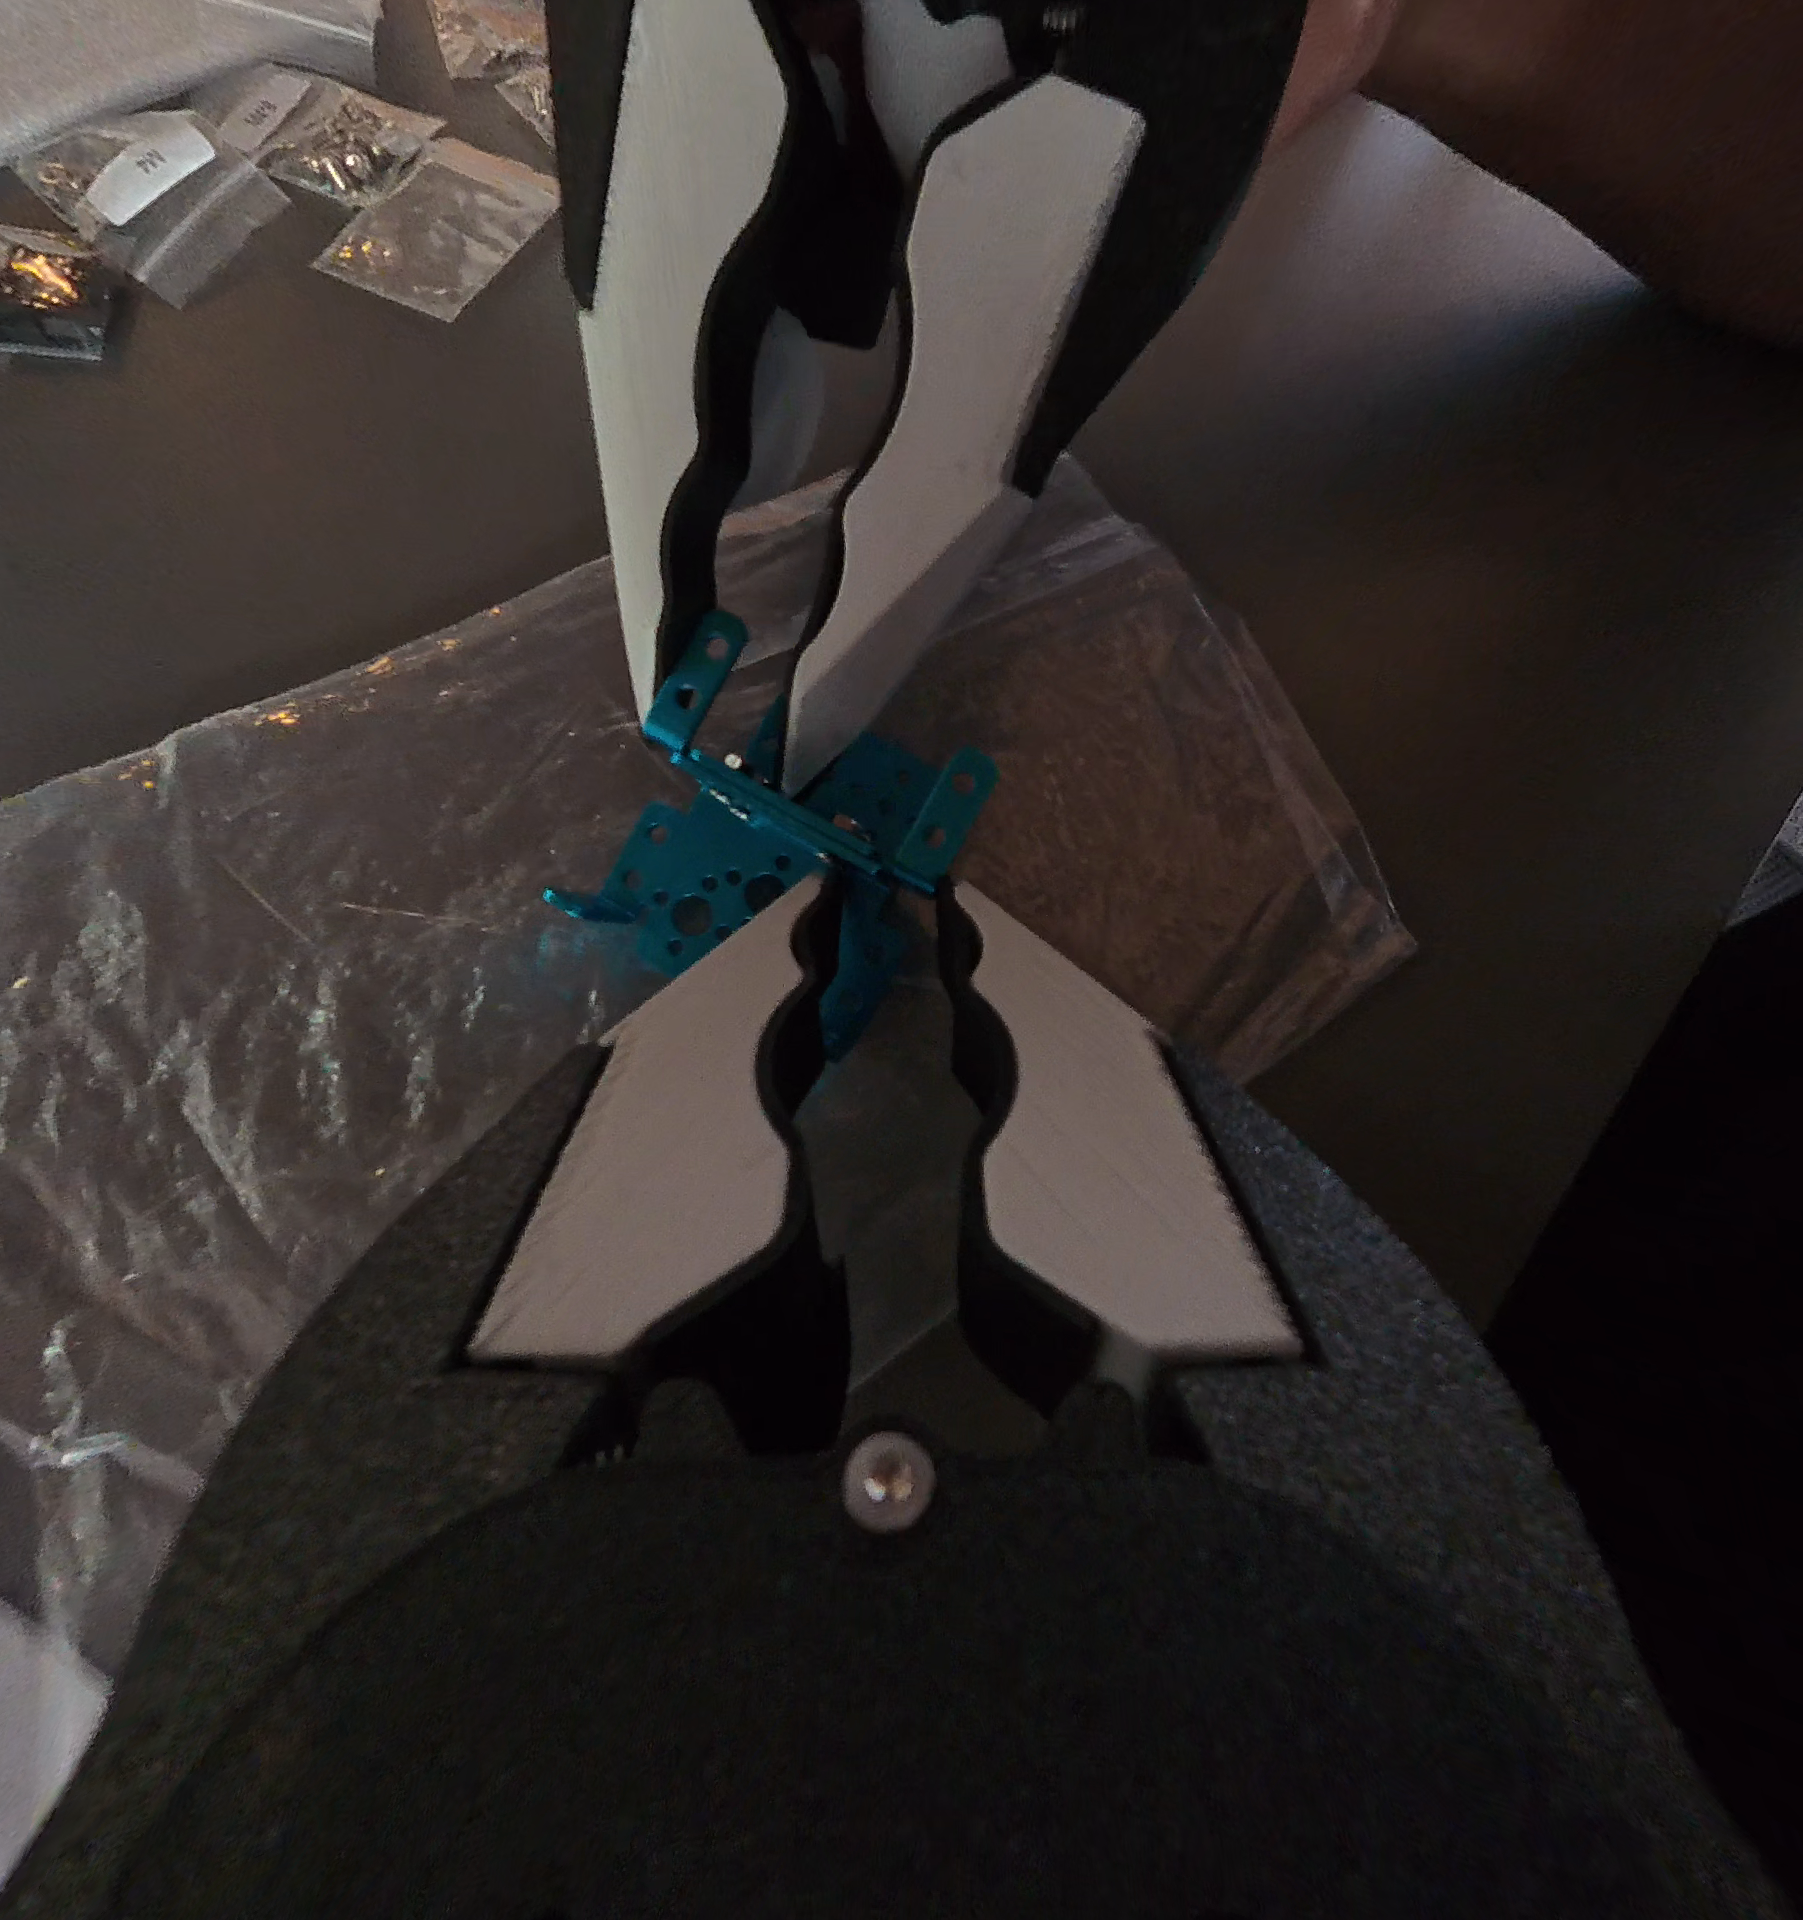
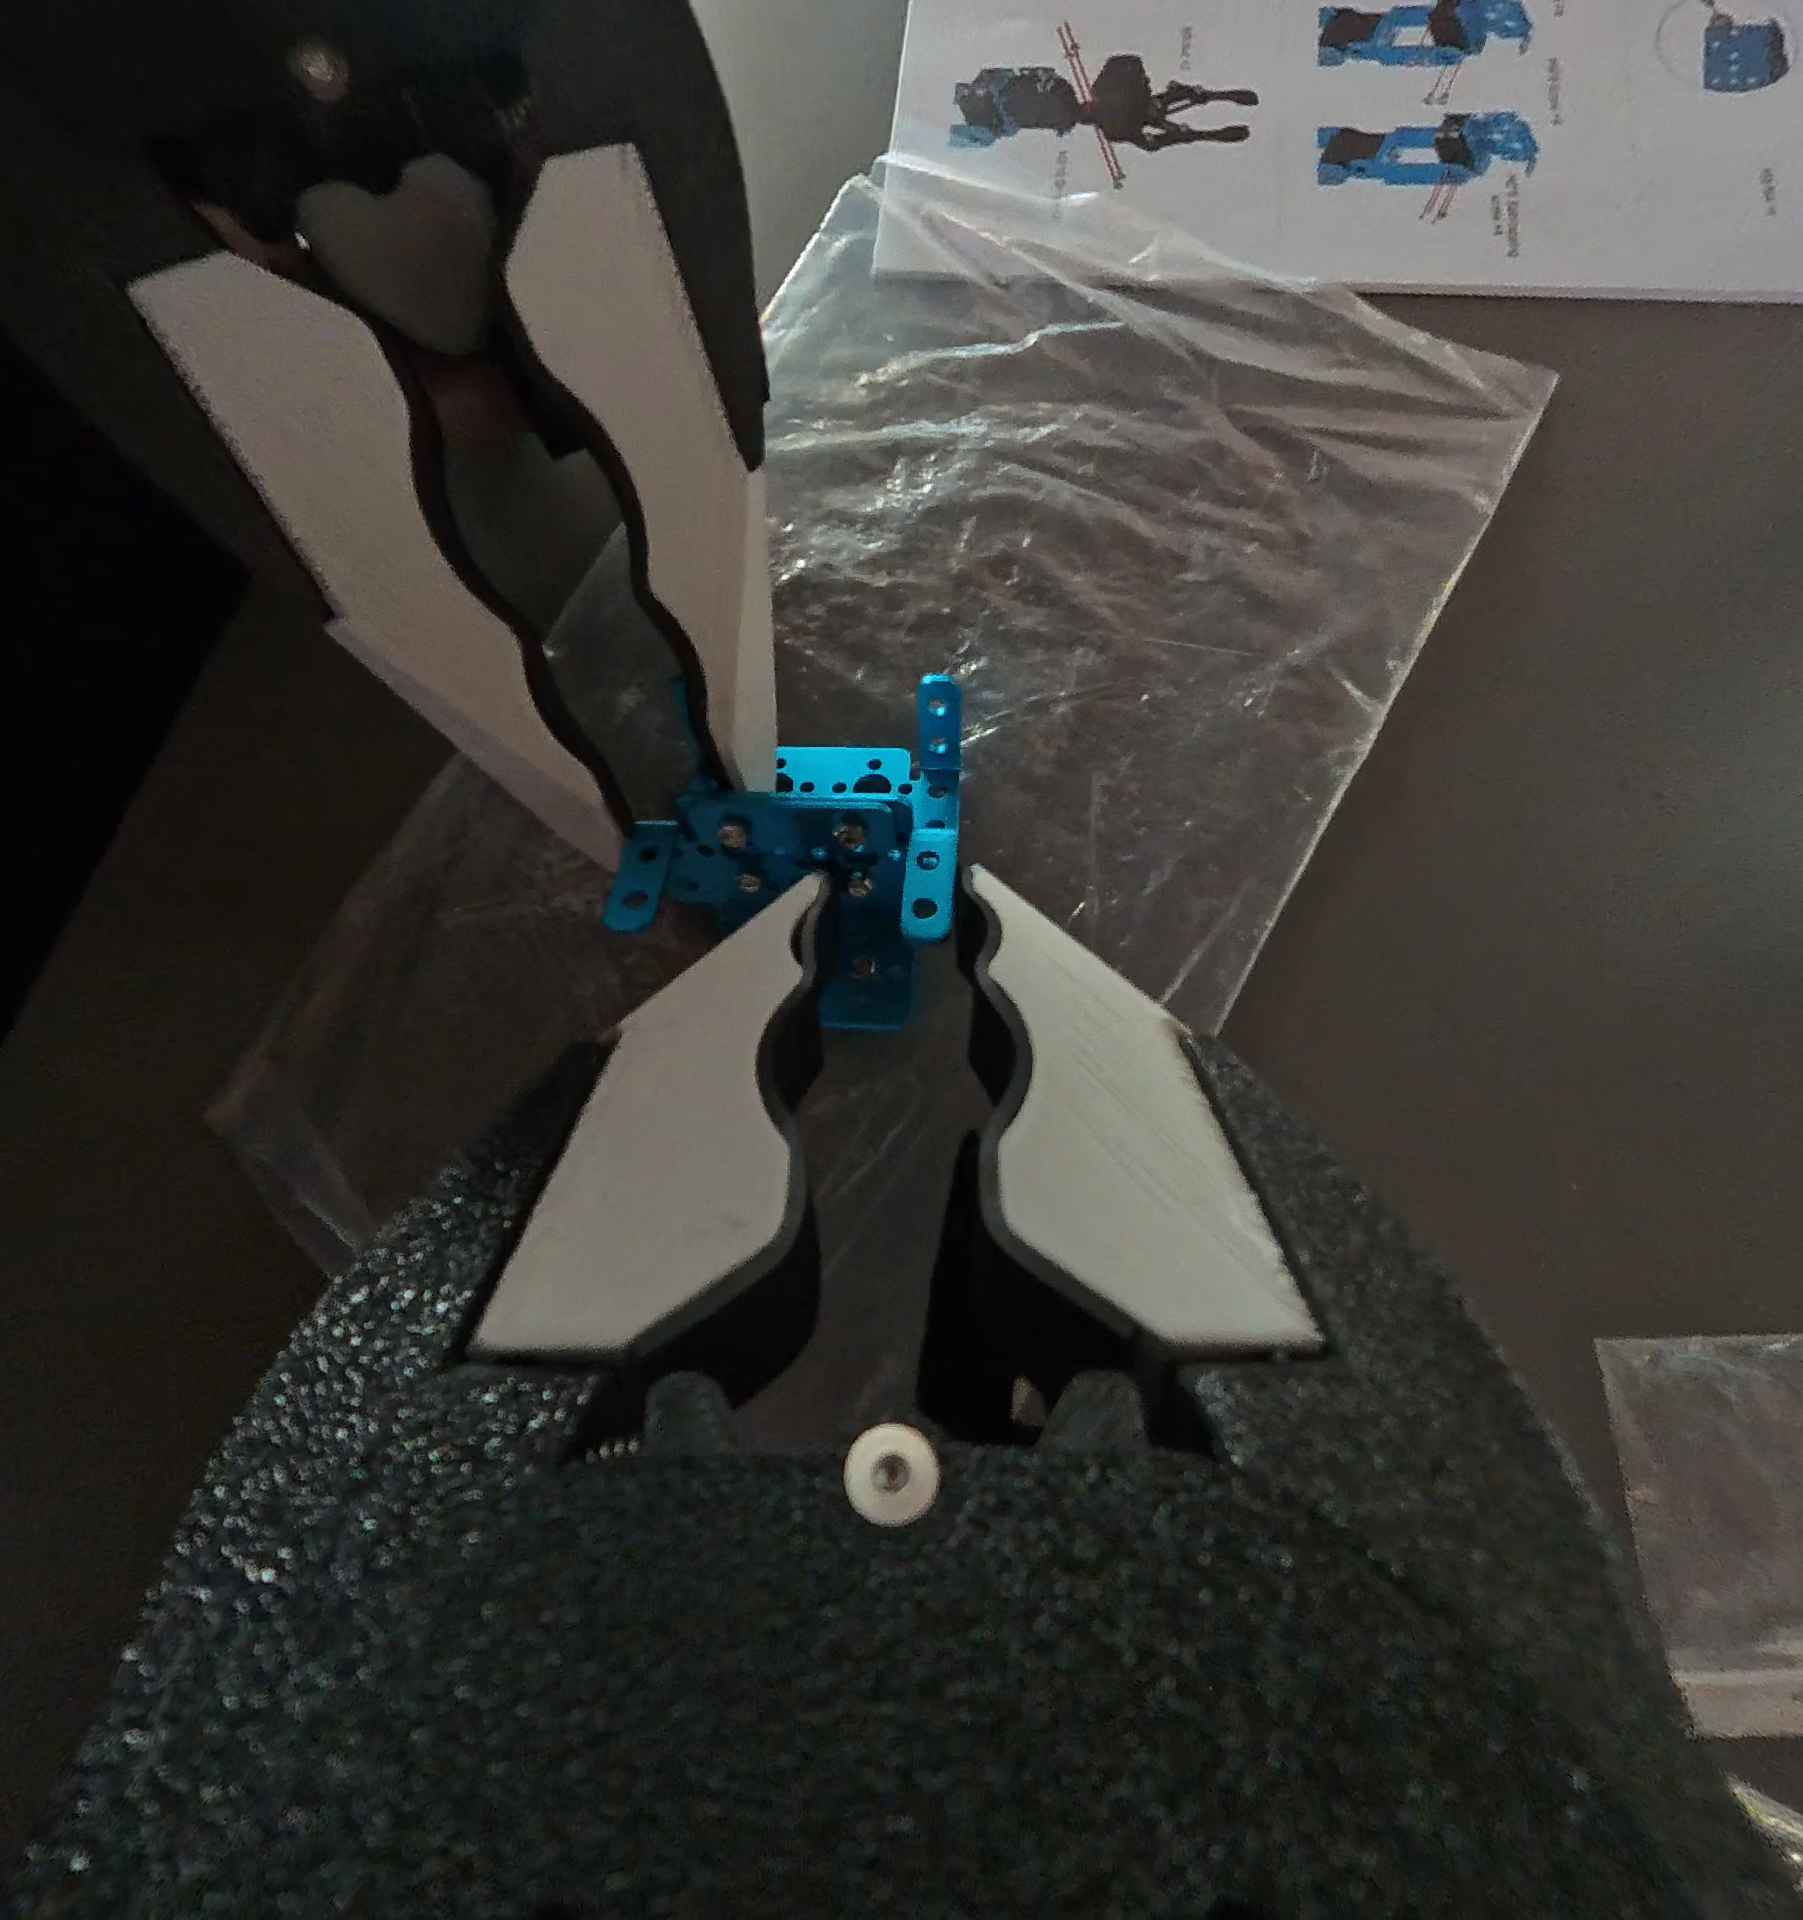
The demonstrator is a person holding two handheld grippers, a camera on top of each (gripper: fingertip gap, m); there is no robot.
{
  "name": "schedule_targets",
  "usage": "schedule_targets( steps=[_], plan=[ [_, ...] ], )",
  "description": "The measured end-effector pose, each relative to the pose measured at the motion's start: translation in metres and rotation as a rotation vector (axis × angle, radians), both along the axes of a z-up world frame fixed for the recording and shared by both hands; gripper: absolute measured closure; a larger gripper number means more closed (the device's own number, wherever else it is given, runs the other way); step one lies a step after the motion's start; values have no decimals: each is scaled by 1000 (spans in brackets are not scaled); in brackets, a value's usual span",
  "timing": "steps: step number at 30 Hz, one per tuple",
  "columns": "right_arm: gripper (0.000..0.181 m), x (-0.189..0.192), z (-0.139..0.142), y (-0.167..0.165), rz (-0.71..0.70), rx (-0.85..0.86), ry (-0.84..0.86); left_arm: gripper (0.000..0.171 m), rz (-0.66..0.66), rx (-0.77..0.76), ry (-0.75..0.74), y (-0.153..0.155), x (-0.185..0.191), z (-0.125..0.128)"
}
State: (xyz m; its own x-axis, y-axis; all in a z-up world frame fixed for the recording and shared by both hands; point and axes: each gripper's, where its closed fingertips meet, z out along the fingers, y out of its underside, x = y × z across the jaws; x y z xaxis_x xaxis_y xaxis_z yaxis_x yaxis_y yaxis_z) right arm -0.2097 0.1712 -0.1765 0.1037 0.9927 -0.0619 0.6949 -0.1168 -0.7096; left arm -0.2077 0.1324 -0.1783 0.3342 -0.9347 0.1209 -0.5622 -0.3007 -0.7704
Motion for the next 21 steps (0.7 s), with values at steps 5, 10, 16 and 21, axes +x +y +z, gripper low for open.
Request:
schedule_targets(
  steps=[5,10,16,21],
  plan=[
    [145,2,4,-3,0,-115,32,153,10,20,16,3,-2,-1],
    [141,-1,2,-6,5,-92,20,153,10,0,-2,2,0,0],
    [141,-3,1,-6,-7,-80,-1,153,11,4,0,2,0,0],
    [142,-3,1,-6,-12,-76,-11,153,13,11,3,2,-1,0]
  ],
)
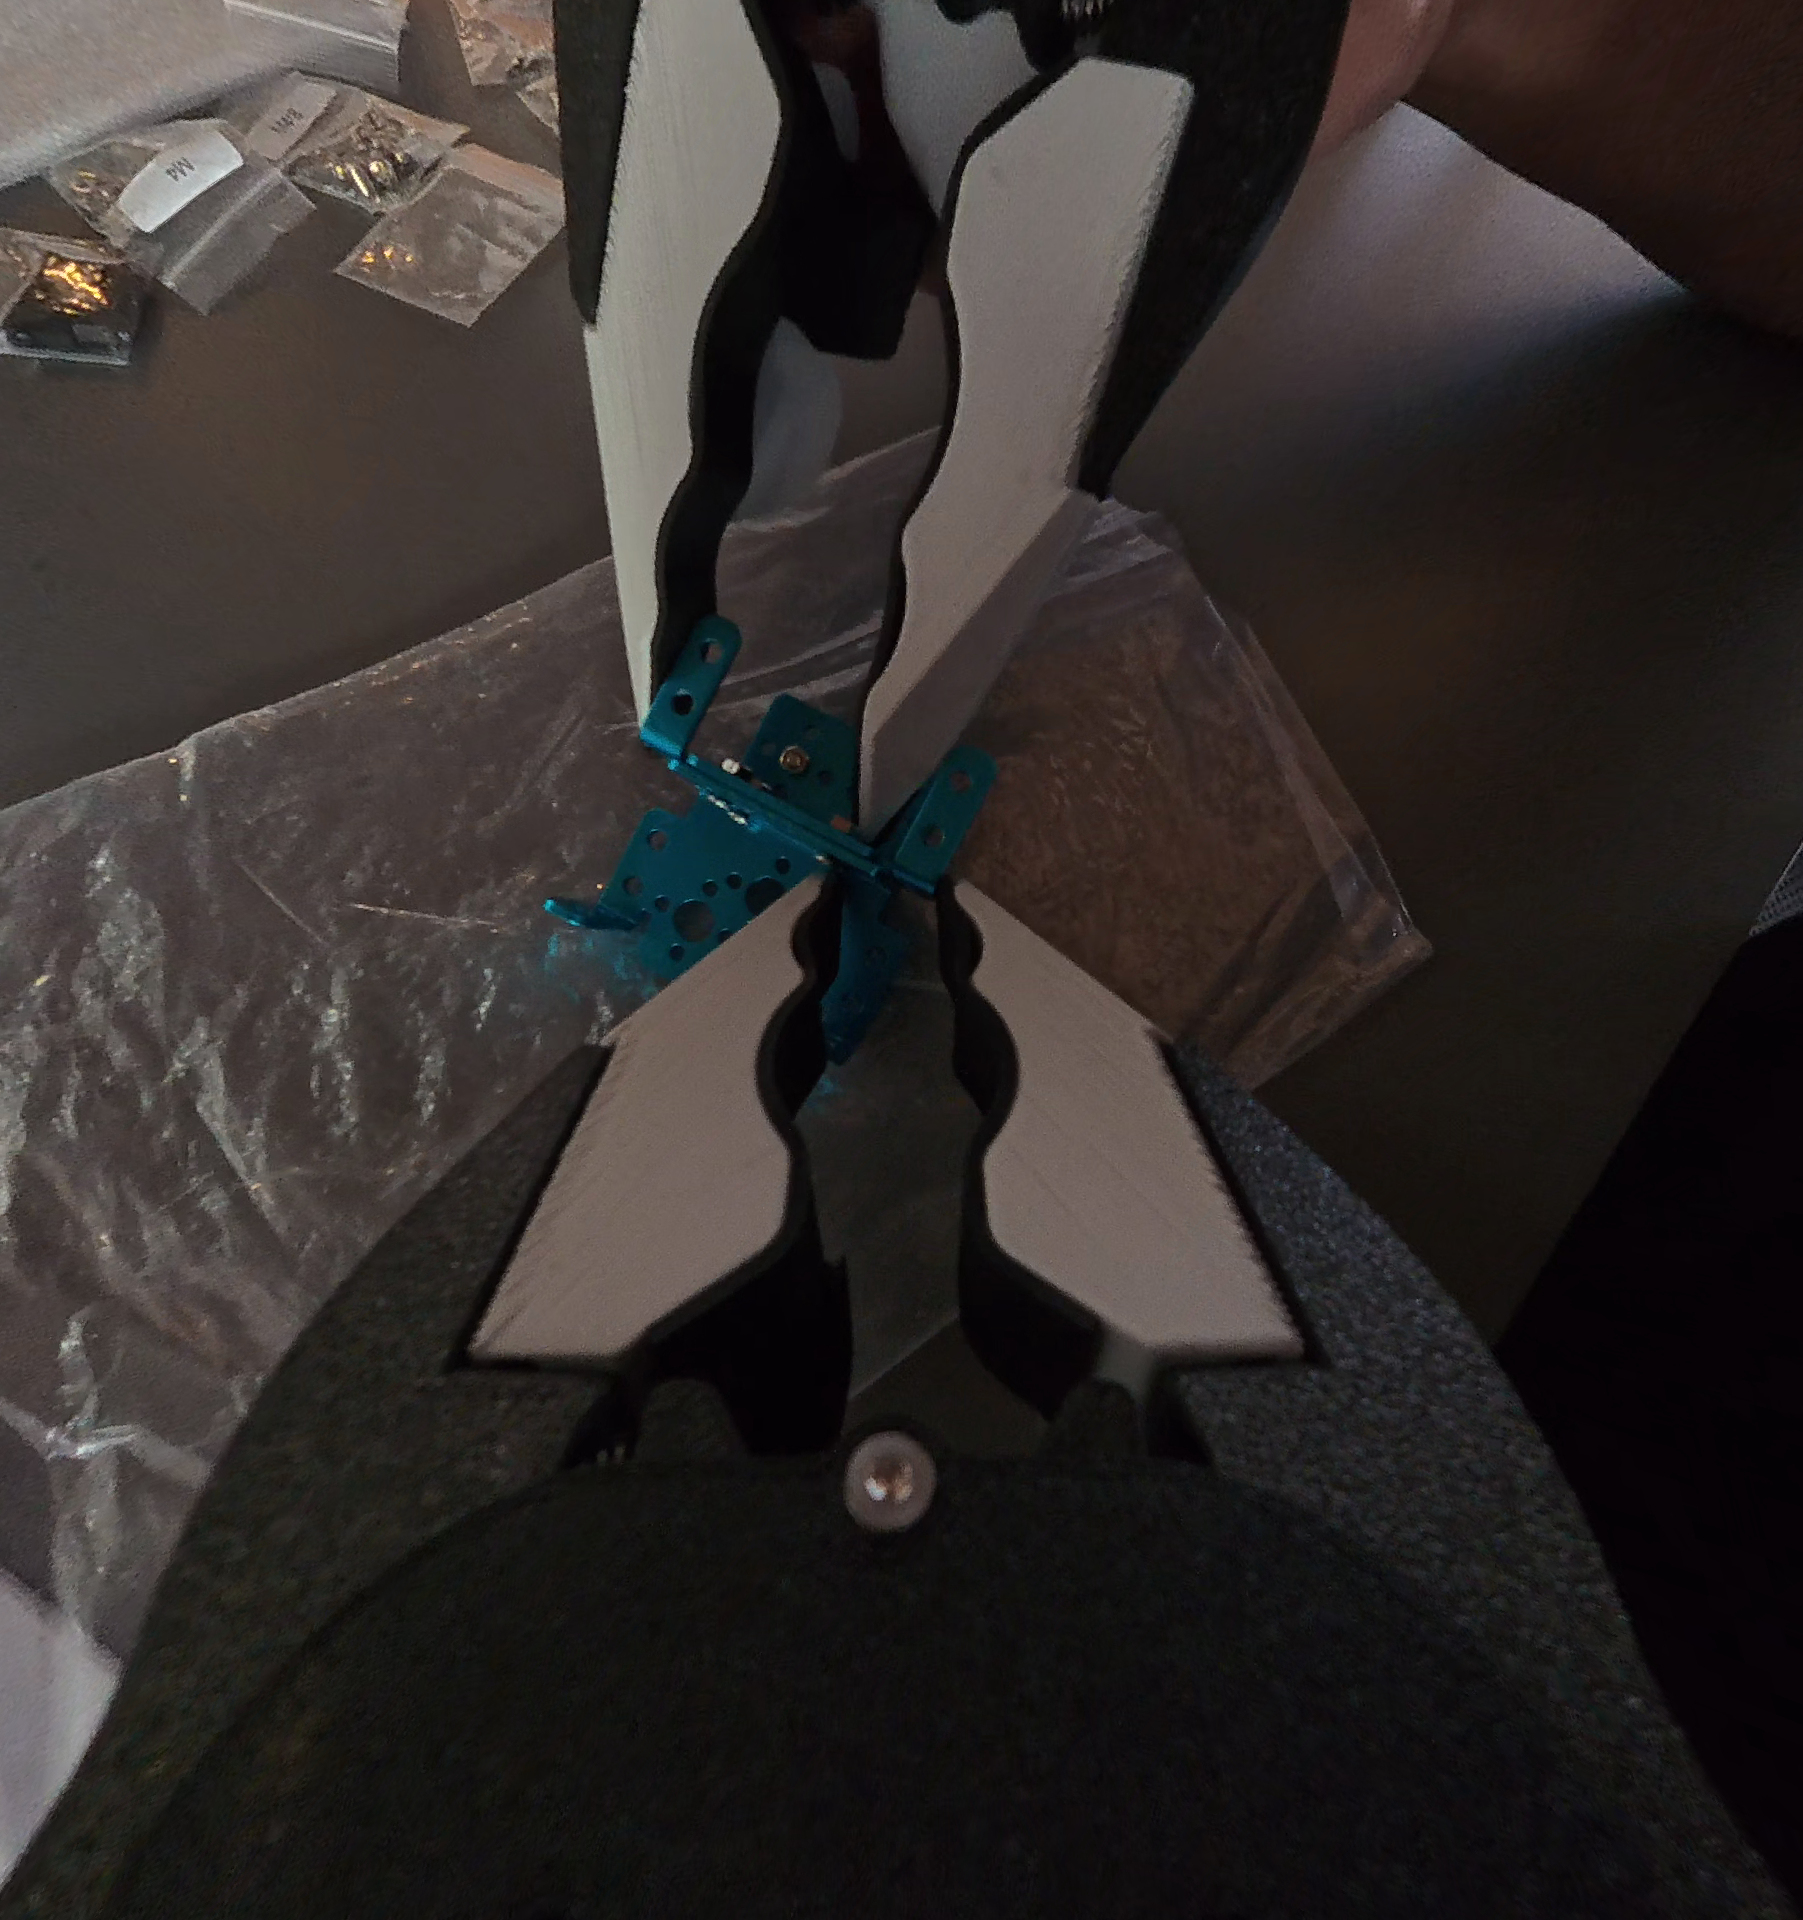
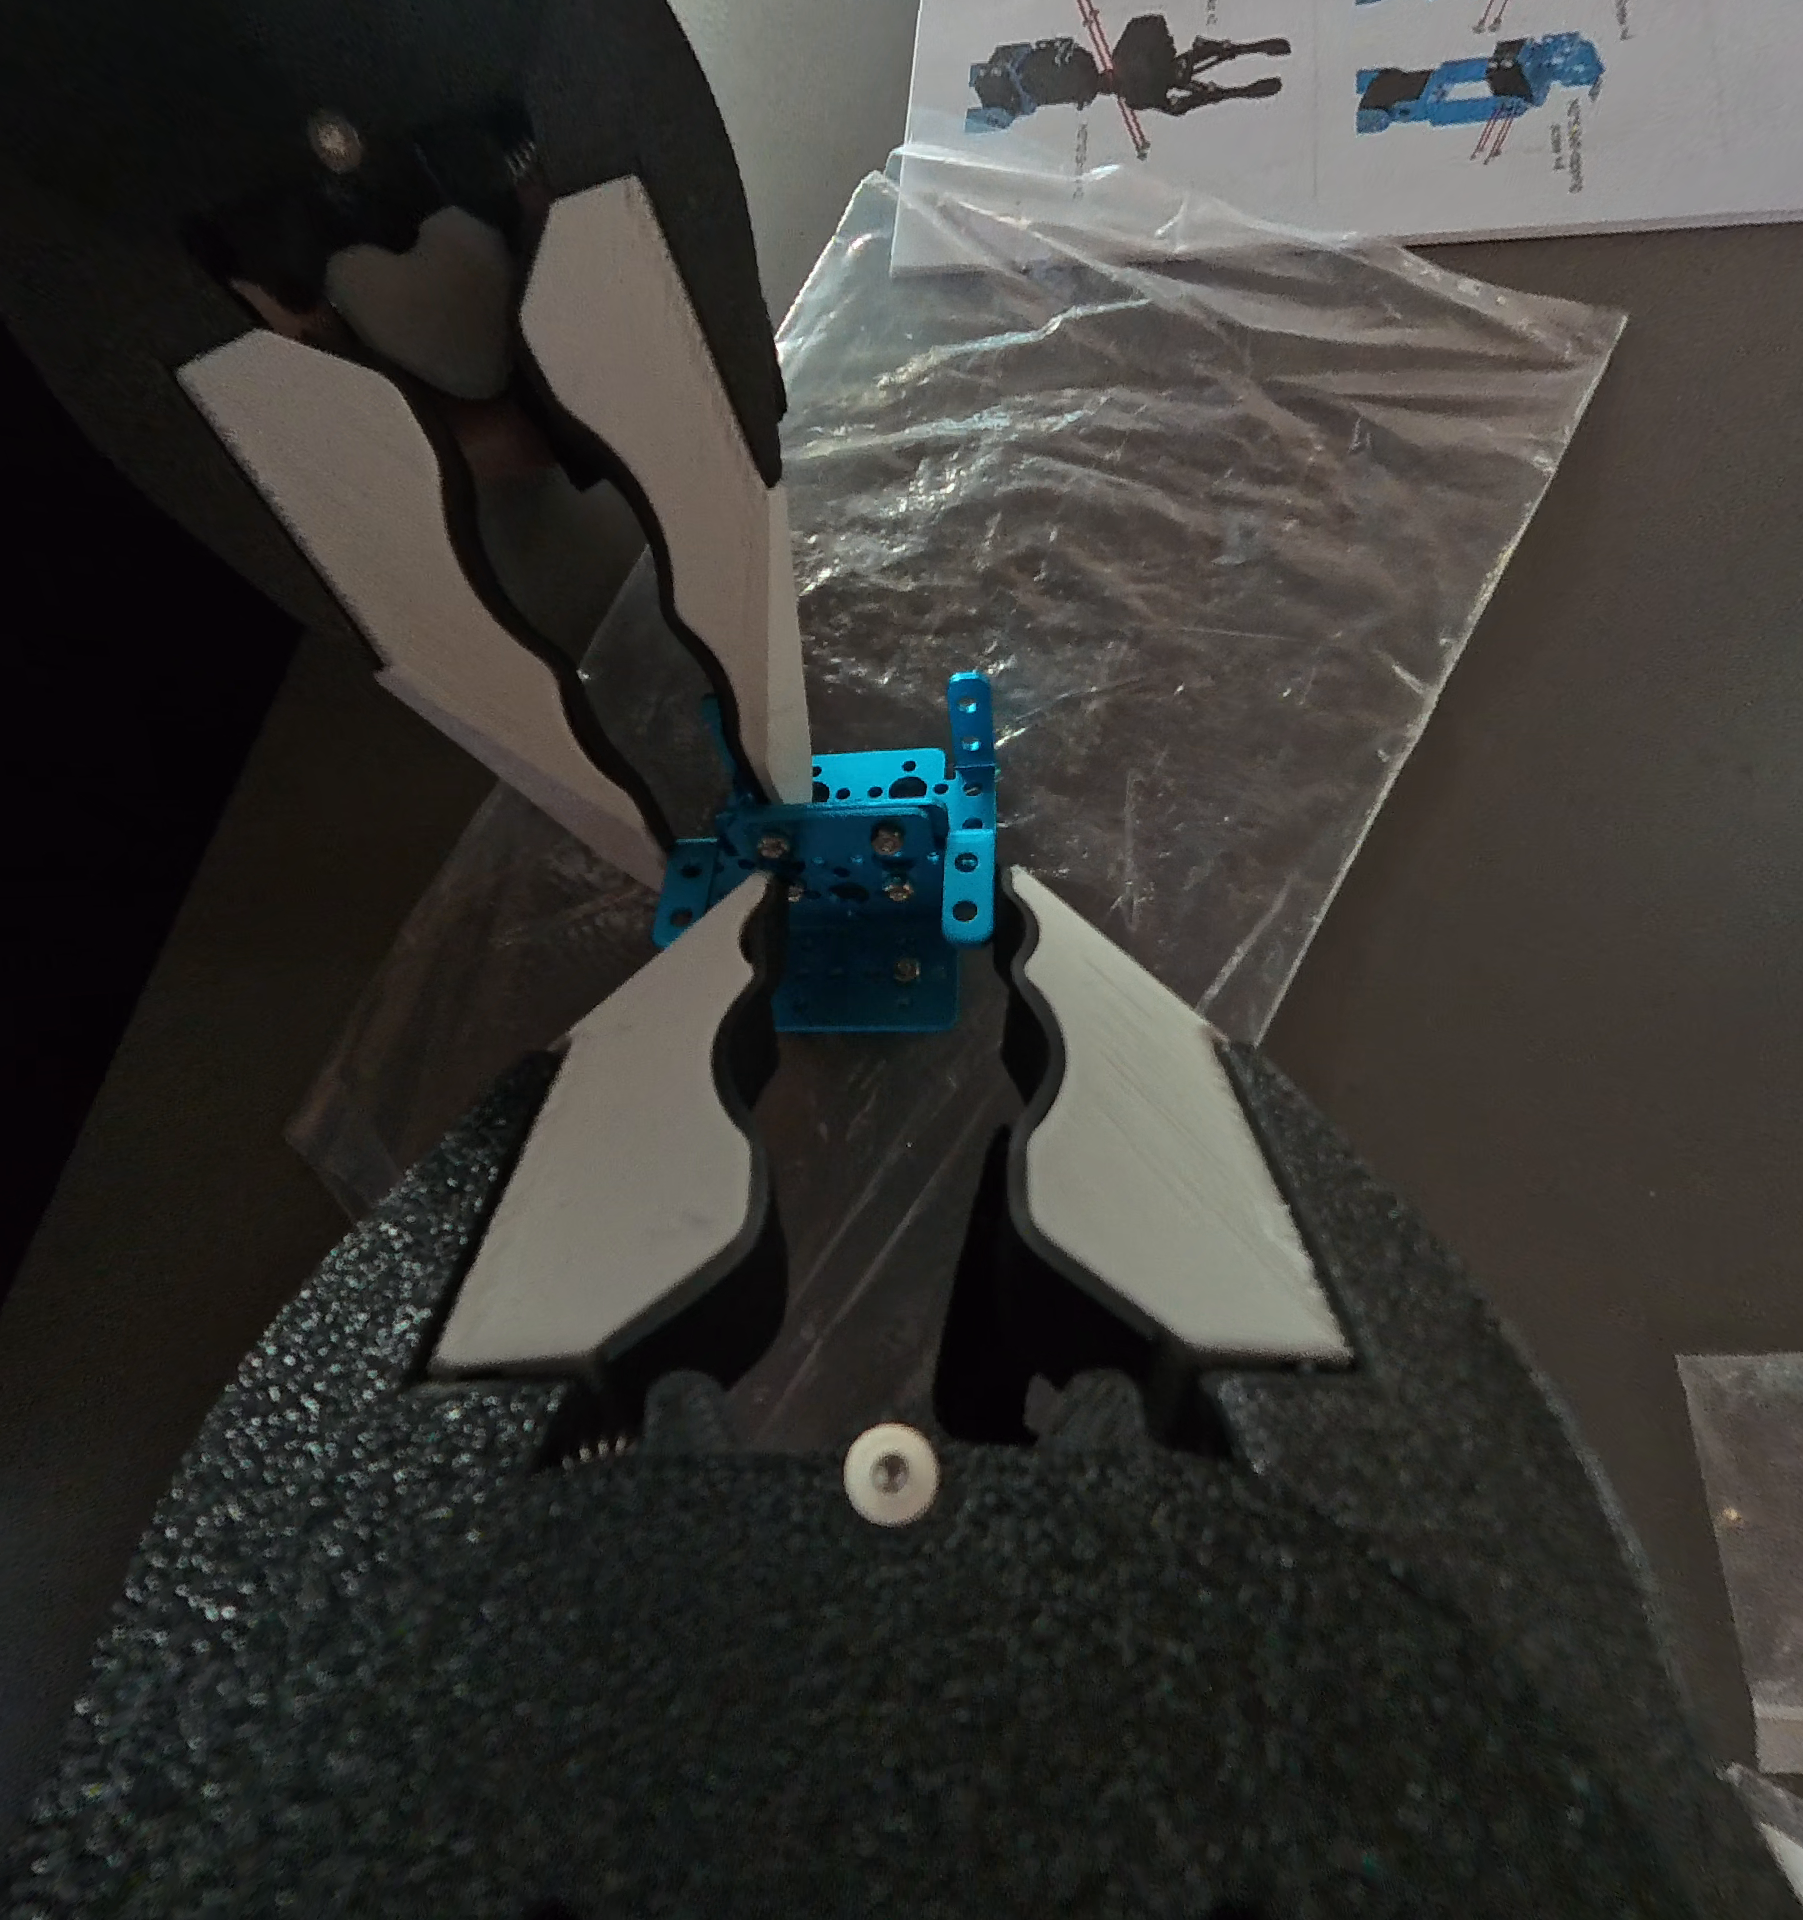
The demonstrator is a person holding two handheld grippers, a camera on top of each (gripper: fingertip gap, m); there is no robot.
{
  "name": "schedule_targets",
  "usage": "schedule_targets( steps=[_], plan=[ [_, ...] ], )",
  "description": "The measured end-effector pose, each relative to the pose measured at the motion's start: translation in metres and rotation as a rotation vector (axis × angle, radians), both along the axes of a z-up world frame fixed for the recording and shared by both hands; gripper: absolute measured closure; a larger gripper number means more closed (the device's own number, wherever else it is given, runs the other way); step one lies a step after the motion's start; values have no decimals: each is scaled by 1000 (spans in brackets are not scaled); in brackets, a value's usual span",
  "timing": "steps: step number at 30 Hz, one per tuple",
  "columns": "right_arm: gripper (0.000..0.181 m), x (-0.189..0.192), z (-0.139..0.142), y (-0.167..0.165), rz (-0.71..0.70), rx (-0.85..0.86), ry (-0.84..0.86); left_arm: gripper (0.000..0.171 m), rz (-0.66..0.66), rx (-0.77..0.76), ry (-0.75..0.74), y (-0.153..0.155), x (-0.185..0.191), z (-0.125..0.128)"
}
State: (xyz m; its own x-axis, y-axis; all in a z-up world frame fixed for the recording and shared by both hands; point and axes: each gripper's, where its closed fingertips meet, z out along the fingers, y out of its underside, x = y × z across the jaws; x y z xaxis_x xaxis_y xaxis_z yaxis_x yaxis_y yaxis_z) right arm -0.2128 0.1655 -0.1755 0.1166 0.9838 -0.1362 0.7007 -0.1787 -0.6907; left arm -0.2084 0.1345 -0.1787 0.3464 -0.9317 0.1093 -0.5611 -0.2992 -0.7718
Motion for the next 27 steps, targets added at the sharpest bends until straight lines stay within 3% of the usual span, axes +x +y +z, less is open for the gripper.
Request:
schedule_targets(
  steps=[7,9,13,17,20,27],
  plan=[
    [144,0,1,0,-4,-4,-3,154,-4,9,8,1,0,-1],
    [156,2,0,4,-12,37,-13,153,-11,14,11,0,0,-1],
    [155,2,0,3,1,64,-7,154,-11,10,5,-1,0,-1],
    [154,3,0,3,-28,-22,17,154,-14,-14,-8,-2,1,0],
    [136,3,3,-6,-1,-117,7,153,-21,-11,-6,-3,1,0],
    [135,2,5,-7,-19,-226,44,153,-19,-14,-10,-4,2,0]
  ],
)
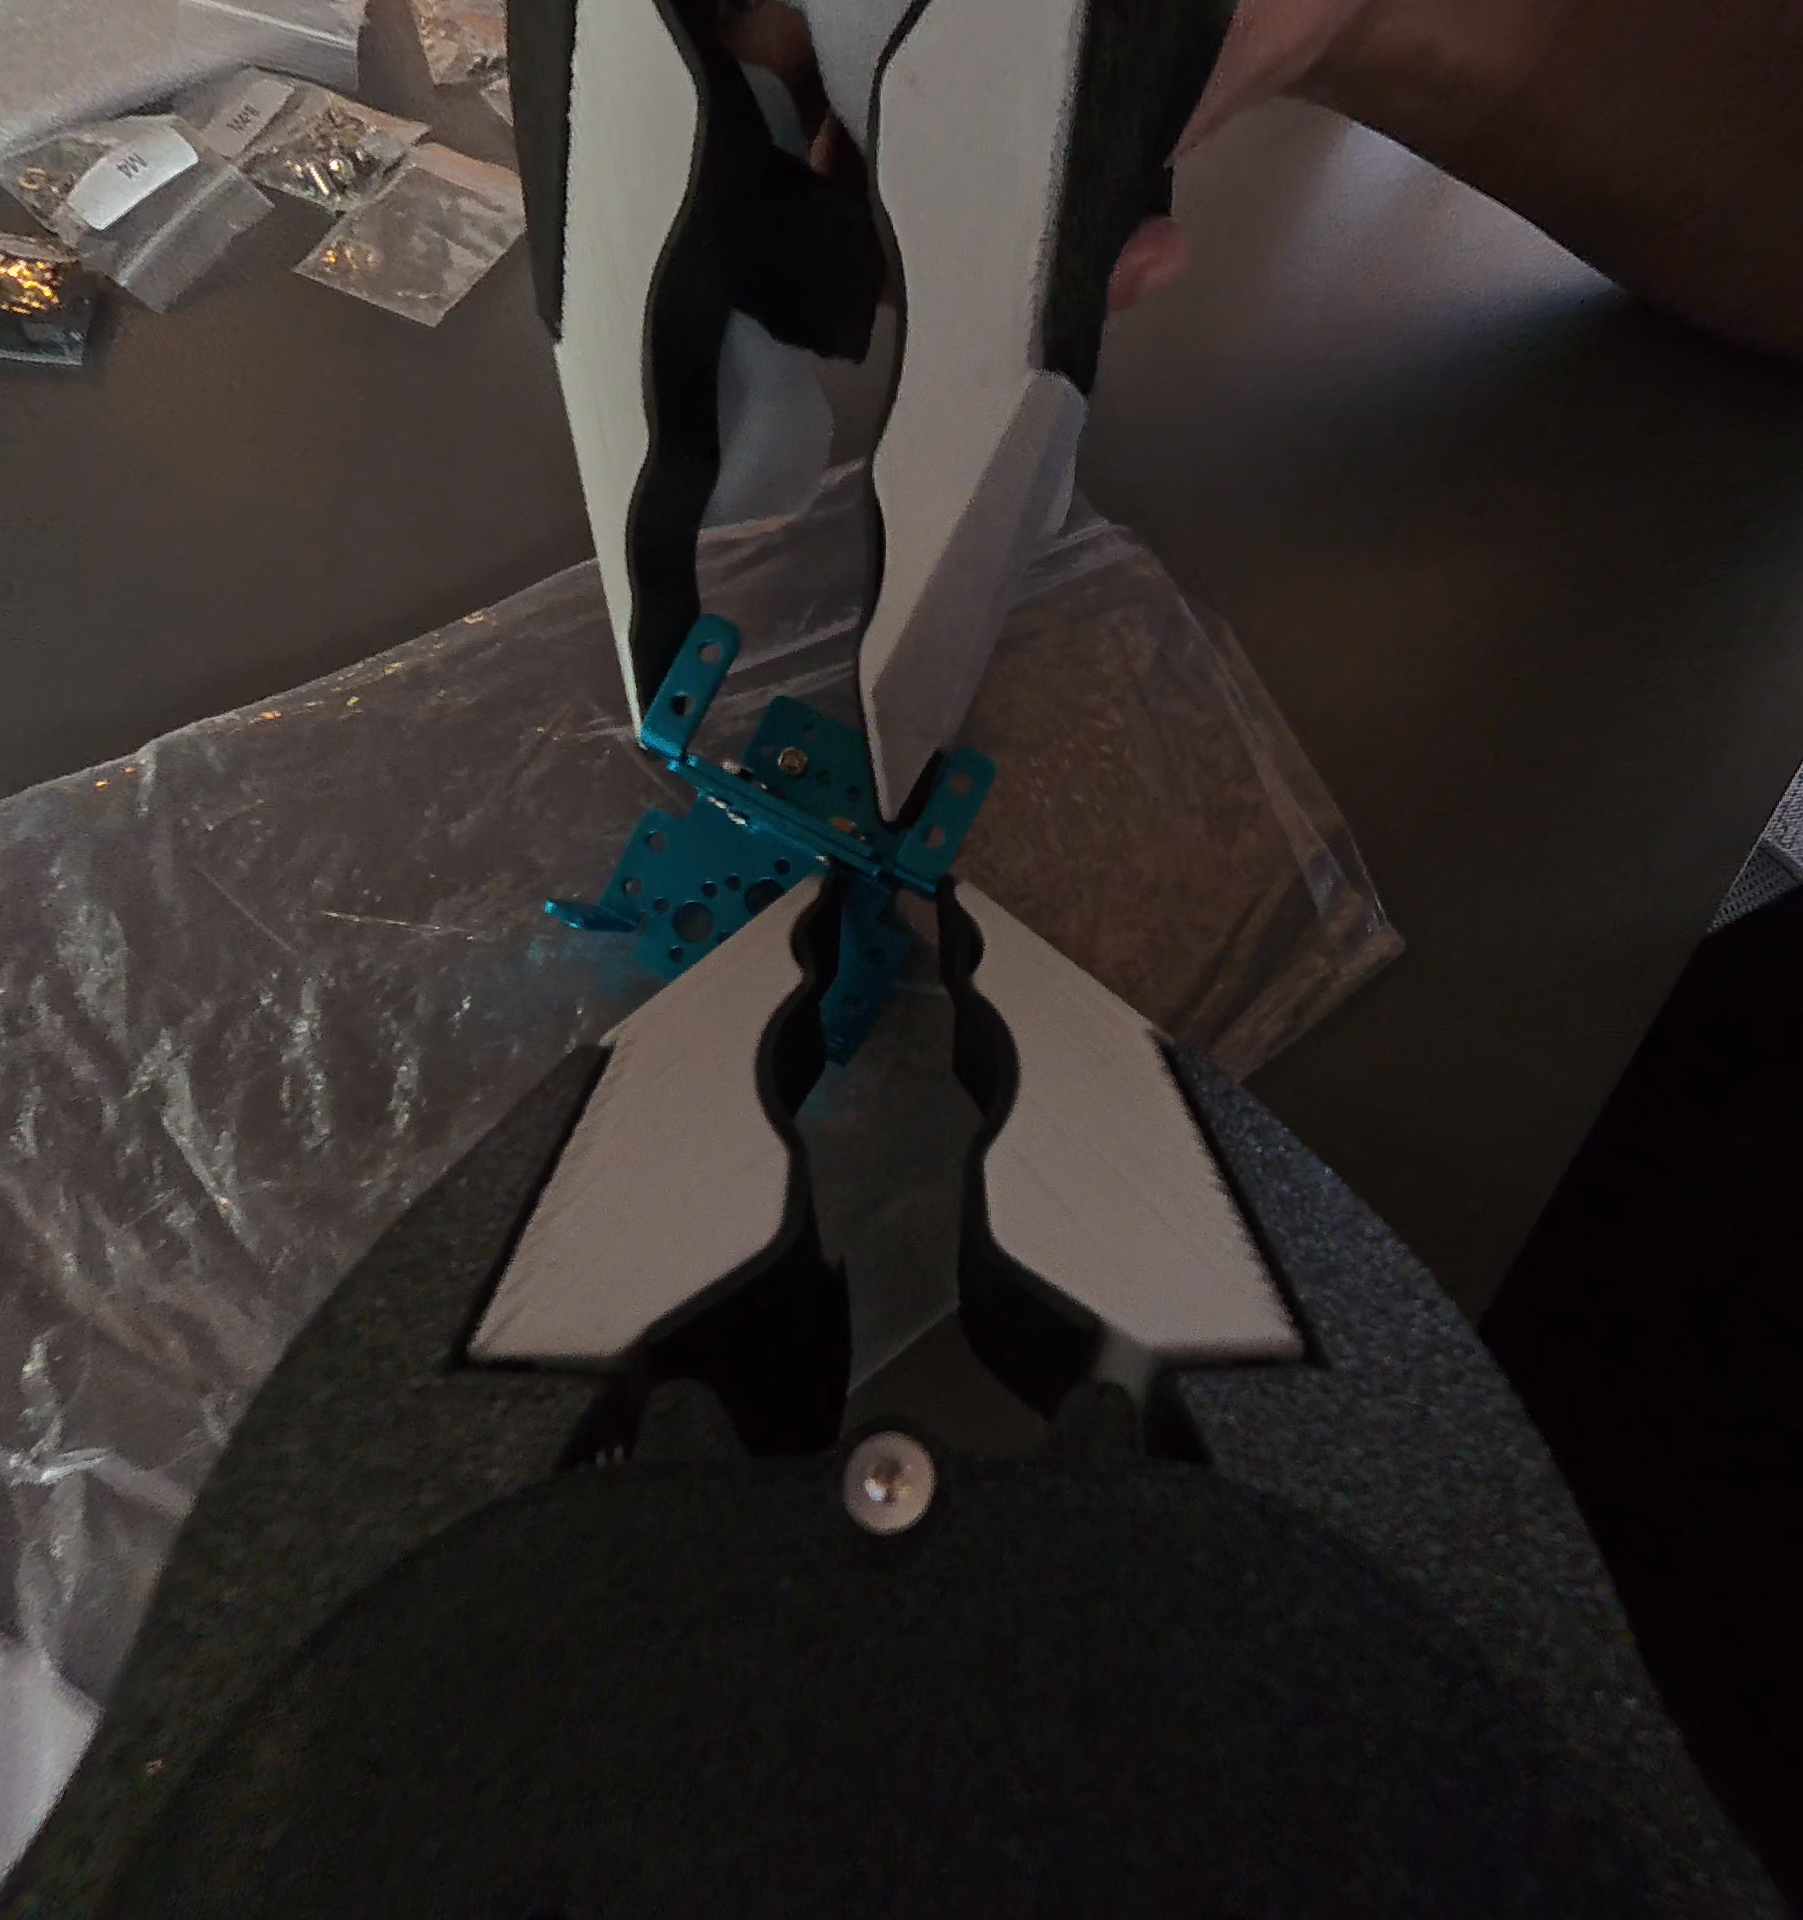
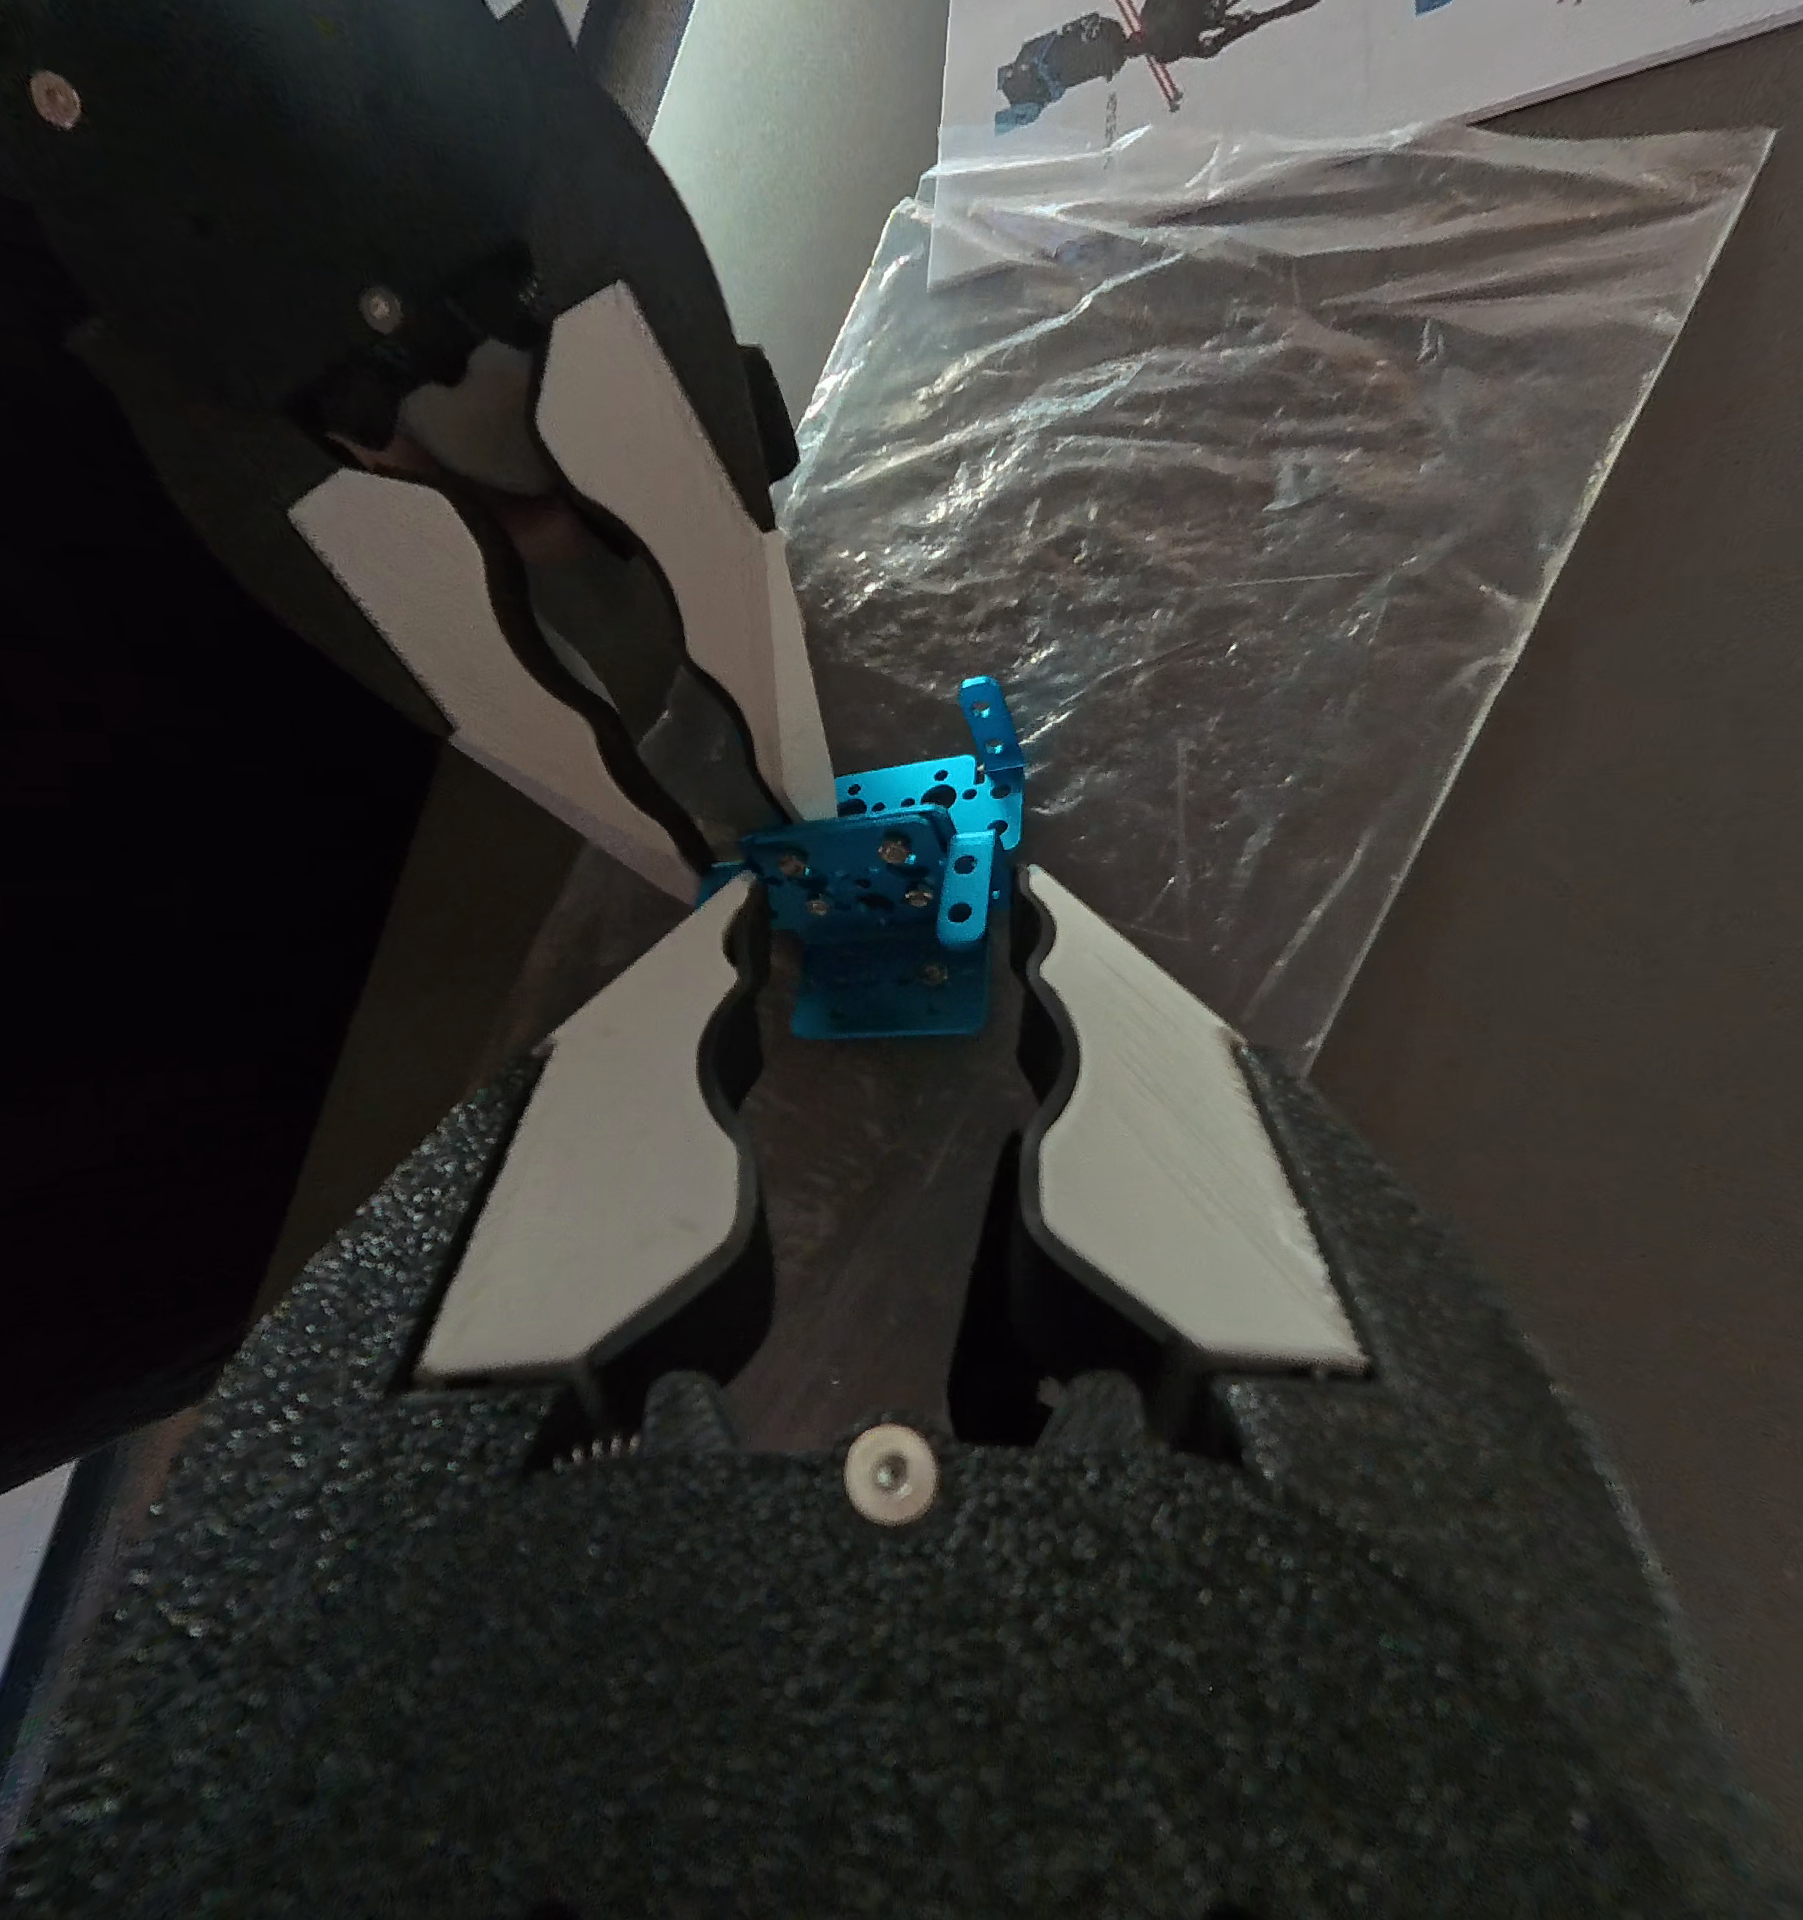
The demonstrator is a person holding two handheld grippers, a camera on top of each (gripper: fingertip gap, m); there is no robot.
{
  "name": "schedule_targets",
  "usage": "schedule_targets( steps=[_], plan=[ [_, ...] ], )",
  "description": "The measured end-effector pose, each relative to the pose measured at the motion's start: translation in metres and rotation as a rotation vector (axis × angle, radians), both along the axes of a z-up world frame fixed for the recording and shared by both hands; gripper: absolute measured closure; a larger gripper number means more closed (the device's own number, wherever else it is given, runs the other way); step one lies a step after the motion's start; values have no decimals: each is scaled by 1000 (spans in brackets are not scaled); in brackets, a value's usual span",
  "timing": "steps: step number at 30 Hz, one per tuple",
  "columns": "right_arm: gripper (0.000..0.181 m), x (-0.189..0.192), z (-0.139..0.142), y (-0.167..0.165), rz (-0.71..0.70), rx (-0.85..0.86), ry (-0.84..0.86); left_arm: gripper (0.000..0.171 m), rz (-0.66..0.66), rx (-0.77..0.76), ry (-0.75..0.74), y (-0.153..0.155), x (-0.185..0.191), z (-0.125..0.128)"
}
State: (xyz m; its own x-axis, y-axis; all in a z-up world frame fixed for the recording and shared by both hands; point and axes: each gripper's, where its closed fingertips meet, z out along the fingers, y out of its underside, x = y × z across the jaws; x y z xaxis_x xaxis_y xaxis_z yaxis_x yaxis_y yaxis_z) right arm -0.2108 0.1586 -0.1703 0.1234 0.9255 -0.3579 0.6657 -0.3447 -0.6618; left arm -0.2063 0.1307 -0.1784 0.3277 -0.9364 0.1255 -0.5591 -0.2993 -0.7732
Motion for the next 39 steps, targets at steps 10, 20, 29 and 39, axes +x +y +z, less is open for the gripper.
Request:
schedule_targets(
  steps=[10,20,29,39],
  plan=[
    [137,-3,-1,3,-43,-33,-8,153,3,9,6,1,-1,0],
    [149,-1,0,6,-71,-121,26,153,-5,8,6,-1,0,0],
    [137,-3,0,2,-49,-92,12,153,-9,6,5,-1,0,0],
    [129,-3,4,-2,-36,-154,39,153,-7,3,3,-3,0,0]
  ],
)
